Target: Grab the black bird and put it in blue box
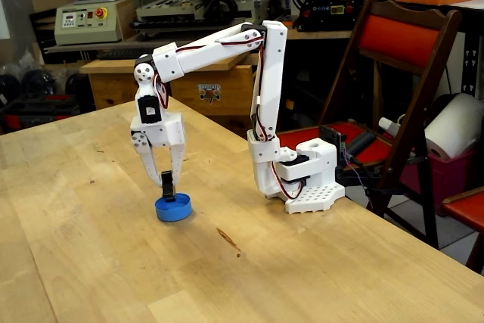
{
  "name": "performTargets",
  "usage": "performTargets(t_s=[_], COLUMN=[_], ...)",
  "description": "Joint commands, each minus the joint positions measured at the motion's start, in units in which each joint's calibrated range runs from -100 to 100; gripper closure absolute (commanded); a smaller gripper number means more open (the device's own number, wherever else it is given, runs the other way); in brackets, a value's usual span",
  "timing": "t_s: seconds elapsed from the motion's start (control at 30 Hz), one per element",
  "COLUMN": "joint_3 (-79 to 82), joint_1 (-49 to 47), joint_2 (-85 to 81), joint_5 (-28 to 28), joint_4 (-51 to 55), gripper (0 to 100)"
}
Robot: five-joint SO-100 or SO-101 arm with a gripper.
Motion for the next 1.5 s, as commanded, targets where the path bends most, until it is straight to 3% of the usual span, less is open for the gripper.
performTargets(t_s=[0.0,1.0,1.47], joint_3=[-2.45,-2.45,-2.45], joint_1=[0.51,0.36,0.43], joint_2=[-0.26,0.26,-0.17], joint_5=[-0.15,-0.10,-0.10], joint_4=[-0.39,-0.47,-0.47], gripper=[96,96,73])
